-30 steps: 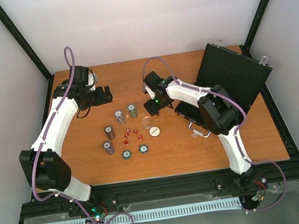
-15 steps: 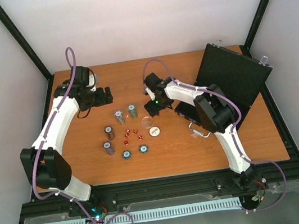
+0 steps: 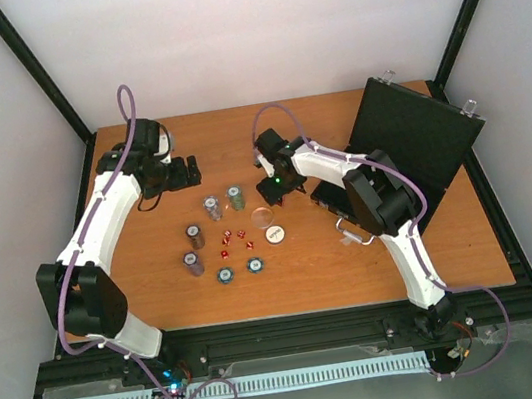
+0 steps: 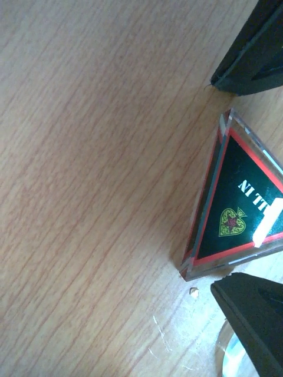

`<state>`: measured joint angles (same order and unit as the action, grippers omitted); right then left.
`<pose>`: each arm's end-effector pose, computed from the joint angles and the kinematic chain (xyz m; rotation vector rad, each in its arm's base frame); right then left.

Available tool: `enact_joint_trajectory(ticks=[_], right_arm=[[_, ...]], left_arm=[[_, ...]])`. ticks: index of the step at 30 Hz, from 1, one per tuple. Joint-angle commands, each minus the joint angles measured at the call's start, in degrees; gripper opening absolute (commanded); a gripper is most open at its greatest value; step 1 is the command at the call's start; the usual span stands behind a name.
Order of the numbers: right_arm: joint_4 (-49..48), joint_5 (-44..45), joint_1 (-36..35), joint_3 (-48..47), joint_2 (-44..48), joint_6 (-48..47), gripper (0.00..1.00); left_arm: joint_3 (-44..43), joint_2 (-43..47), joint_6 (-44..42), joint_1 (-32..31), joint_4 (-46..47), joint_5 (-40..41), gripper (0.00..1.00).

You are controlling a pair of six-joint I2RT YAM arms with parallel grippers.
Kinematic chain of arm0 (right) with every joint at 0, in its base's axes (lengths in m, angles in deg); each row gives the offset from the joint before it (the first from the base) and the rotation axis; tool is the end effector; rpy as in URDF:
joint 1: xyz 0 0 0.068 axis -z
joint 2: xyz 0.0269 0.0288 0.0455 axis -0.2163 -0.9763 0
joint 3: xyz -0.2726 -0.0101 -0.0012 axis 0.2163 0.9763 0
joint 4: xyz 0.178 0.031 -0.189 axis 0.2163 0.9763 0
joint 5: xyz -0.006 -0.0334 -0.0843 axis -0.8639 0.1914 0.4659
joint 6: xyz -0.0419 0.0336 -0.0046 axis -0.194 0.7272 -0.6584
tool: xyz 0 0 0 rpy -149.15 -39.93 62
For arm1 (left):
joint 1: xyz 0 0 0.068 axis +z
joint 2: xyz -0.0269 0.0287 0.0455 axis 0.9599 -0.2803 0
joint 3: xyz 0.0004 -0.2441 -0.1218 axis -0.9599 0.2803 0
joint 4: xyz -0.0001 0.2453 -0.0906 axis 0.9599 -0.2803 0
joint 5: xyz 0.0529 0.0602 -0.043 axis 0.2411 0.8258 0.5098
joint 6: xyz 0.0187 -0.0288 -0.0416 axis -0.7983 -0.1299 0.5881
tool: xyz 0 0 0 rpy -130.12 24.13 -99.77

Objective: Pack up texas hold em set

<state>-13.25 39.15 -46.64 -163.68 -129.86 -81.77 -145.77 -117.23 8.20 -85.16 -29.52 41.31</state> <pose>0.3868 0.2643 0.1495 -0.8066 2.7105 0.2119 0.3161 -0.0675 0.3153 -0.0923 2.6461 -0.2965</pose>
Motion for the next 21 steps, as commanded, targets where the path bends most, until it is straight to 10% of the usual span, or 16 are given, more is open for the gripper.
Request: enact_joint_trajectory(ticks=[1, 8, 21], right_arm=[[0.4, -0.9, 0.1, -1.0, -2.6, -0.3, 0.82], [0.8, -2.8, 0.1, -0.8, -3.1, -0.2, 0.6], [2.7, 1.4, 0.1, -2.6, -1.3, -0.2, 0.53]], left_arm=[[0.0, -0.5, -0.3, -0.2, -0.6, 0.2, 1.0], [0.3, -0.8, -0.3, -0.2, -0.5, 0.3, 1.0], [0.7, -2.1, 0.1, -0.2, 0.1, -0.2, 1.0]])
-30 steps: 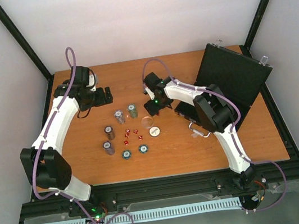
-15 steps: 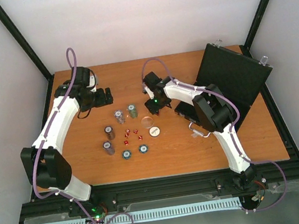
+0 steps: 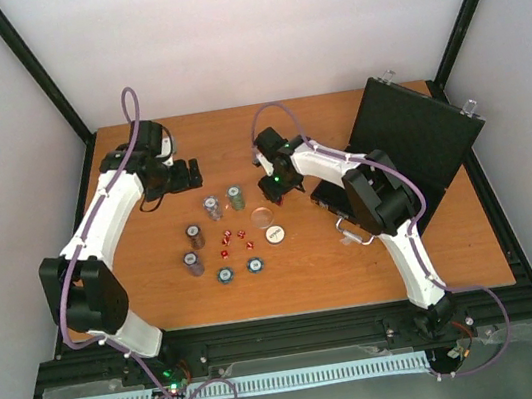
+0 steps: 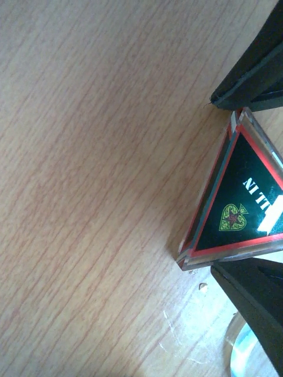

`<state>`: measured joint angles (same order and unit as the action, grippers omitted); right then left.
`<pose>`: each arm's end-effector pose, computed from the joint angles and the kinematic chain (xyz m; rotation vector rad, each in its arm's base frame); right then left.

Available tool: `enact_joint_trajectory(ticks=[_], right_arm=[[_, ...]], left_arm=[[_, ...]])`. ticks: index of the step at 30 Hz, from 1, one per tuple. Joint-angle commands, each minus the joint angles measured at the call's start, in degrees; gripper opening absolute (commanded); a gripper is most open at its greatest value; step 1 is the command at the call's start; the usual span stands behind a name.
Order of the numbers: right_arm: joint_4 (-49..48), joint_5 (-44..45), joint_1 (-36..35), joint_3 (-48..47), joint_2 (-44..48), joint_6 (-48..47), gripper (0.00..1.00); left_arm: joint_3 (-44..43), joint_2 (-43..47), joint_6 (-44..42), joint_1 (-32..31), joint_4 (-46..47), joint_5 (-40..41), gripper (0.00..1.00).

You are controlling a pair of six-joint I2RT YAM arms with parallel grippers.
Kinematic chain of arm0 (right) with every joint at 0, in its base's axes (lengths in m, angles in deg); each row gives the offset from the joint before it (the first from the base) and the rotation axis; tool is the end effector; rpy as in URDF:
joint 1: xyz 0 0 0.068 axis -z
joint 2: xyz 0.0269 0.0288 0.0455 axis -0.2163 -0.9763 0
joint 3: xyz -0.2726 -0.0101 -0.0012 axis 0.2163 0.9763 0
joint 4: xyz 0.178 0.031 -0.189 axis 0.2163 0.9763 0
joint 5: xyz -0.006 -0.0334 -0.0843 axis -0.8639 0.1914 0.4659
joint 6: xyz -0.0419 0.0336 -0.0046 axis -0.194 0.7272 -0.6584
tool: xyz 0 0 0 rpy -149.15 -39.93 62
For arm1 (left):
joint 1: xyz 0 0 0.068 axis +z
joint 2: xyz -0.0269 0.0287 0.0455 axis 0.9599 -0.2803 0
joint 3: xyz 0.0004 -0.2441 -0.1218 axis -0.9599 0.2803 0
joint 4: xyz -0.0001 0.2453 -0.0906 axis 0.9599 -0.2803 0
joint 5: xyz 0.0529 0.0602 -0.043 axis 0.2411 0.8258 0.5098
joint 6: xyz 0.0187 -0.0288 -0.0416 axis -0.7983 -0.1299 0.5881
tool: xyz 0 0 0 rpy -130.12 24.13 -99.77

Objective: Pack up texas hold em set

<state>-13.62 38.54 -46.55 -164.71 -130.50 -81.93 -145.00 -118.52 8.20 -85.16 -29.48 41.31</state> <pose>0.3904 0.2663 0.1498 -0.8080 2.6985 0.2303 0.3196 -0.0682 0.3044 -0.0960 2.6812 -0.2881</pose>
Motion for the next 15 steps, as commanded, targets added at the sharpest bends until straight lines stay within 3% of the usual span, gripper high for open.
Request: enact_joint_trajectory(ticks=[1, 15], right_arm=[[3.4, 2.3, 0.0, -2.0, -0.1, -0.1, 0.53], [7.6, 5.5, 0.1, -4.9, 5.6, -0.1, 0.53]], left_arm=[[-0.2, -0.9, 0.1, -0.2, 0.1, -0.2, 1.0], [-0.6, -1.7, -0.2, -0.2, 0.3, -0.7, 1.0]])
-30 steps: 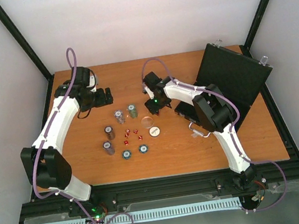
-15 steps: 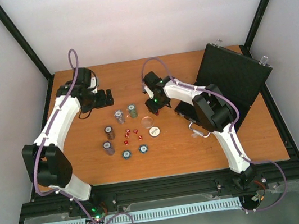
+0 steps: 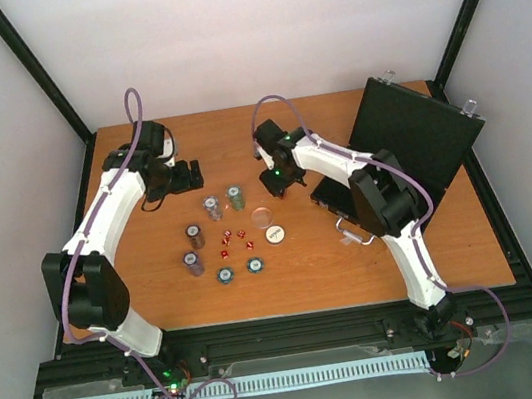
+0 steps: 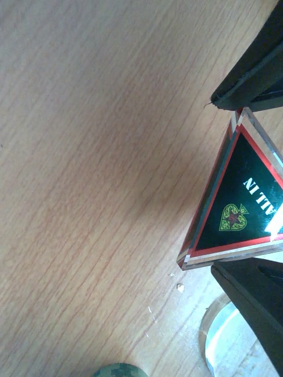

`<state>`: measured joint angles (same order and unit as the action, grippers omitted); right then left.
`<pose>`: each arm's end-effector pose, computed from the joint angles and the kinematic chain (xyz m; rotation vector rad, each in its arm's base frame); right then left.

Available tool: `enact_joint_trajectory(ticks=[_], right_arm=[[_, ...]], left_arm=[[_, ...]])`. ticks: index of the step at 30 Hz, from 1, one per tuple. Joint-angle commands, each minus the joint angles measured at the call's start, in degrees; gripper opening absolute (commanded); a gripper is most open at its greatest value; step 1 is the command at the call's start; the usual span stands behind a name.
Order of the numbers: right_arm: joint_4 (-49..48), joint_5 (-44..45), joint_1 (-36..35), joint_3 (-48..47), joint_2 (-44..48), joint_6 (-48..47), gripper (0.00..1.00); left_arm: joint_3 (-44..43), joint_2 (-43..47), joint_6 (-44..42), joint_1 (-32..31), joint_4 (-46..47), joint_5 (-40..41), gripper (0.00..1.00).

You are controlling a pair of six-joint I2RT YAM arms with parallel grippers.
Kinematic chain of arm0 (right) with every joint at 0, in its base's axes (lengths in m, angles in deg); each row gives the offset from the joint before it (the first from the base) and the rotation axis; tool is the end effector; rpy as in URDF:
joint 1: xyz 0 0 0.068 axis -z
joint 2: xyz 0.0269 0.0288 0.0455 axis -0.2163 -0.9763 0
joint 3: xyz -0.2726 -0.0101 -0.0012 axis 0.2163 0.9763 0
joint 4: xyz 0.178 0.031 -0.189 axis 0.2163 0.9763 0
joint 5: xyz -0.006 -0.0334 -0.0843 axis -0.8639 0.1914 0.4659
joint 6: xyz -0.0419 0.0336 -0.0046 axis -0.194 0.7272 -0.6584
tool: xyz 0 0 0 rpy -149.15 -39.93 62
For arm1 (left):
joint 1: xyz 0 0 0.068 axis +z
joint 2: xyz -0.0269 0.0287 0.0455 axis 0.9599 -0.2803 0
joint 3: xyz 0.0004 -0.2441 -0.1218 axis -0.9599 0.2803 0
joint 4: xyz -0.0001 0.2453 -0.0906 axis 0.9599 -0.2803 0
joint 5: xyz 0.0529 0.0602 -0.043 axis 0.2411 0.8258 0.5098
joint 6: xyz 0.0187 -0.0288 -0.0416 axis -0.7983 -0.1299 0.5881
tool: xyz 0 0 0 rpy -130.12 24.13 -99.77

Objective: Pack up texas hold em set

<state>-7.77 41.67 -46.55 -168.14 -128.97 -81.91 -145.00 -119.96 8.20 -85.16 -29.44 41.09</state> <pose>0.3893 0.2633 0.1750 -0.7954 2.7058 0.1504 0.3243 -0.0693 0.2966 -0.0973 2.7060 -0.2873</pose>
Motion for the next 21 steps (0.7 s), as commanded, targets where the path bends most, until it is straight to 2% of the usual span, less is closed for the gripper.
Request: enact_joint_trajectory(ticks=[1, 13, 21], right_arm=[[1.9, 3.0, 0.1, -1.4, 4.4, -0.1, 0.53], [1.6, 5.8, 7.1, 4.8, 13.3, 3.4, 0.54], [-2.3, 8.4, 13.8, 18.0, 22.7, 8.3, 0.54]], left_arm=[[-0.6, -0.3, -0.2, -0.2, 0.2, -0.5, 1.0], [0.1, 0.4, -0.1, -0.2, 0.2, -1.1, 1.0], [1.6, 0.9, 0.5, -0.2, 1.3, -2.8, 1.0]])
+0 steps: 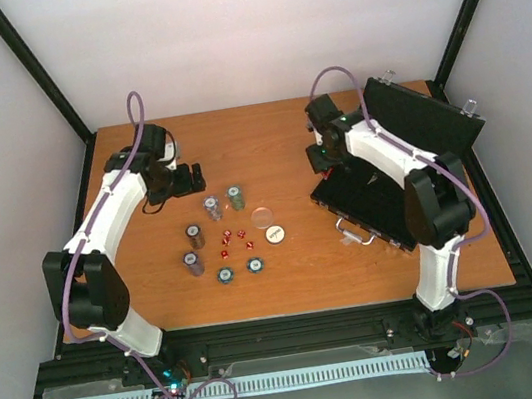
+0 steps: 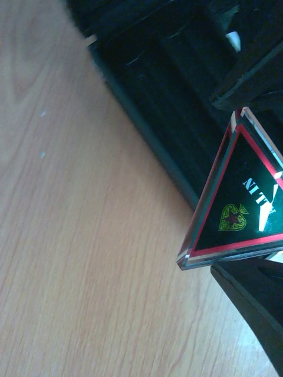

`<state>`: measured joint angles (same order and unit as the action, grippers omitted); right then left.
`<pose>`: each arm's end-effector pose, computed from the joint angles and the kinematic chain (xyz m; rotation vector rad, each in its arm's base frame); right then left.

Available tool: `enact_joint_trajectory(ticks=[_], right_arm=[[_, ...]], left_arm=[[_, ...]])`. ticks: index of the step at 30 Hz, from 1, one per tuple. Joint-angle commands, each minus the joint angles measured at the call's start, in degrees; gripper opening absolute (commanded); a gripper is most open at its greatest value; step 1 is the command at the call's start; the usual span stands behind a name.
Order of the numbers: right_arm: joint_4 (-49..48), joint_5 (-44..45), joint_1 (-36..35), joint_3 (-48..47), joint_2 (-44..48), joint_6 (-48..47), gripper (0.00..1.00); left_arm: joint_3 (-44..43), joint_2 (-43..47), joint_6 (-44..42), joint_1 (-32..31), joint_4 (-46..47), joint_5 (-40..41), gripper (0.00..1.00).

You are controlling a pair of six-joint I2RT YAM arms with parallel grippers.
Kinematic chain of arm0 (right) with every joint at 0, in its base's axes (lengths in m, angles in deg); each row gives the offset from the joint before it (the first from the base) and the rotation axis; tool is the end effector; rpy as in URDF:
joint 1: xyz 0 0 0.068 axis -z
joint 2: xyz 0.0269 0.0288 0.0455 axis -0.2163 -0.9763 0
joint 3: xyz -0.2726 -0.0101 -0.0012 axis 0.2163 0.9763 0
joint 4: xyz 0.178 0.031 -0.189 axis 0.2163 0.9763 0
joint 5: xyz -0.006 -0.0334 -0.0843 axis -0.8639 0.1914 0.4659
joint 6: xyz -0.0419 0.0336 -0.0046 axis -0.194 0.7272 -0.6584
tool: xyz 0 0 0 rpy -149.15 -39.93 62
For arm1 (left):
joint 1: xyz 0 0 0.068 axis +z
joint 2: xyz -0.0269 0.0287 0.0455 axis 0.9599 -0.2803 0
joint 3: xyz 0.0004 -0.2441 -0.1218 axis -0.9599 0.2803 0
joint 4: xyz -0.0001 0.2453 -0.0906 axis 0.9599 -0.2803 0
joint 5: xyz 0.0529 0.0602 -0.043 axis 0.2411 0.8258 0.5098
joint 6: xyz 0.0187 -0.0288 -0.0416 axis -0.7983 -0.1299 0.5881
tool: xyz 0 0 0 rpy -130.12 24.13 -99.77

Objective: Pack up texas hold em set

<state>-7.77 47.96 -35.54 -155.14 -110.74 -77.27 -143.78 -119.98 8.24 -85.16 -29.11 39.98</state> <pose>0.3780 0.1567 0.2431 -0.3707 2.6782 0.0081 0.3230 -0.0697 0.2905 -0.0941 2.7242 -0.3095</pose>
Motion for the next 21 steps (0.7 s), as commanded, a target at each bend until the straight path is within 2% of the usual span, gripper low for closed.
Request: enact_joint_trajectory(ticks=[1, 4, 16, 21], right_arm=[[-3.0, 2.0, 3.6, 6.8, 5.5, 4.2, 0.54], [-4.2, 2.4, 5.9, 11.2, 7.8, 4.7, 0.54], [-6.5, 6.2, 11.7, 19.4, 9.7, -0.2, 0.57], [-8.1, 4.9, 13.1, 21.4, 10.3, -5.7, 0.57]], left_arm=[[0.6, 0.9, 0.5, -0.2, 1.1, -1.9, 1.0], [1.0, 0.5, 0.4, -0.3, 1.2, -2.2, 1.0], [1.4, -0.1, 0.5, -0.2, 1.5, -2.7, 1.0], [1.1, -0.9, 0.6, -0.2, 1.2, -2.7, 1.0]])
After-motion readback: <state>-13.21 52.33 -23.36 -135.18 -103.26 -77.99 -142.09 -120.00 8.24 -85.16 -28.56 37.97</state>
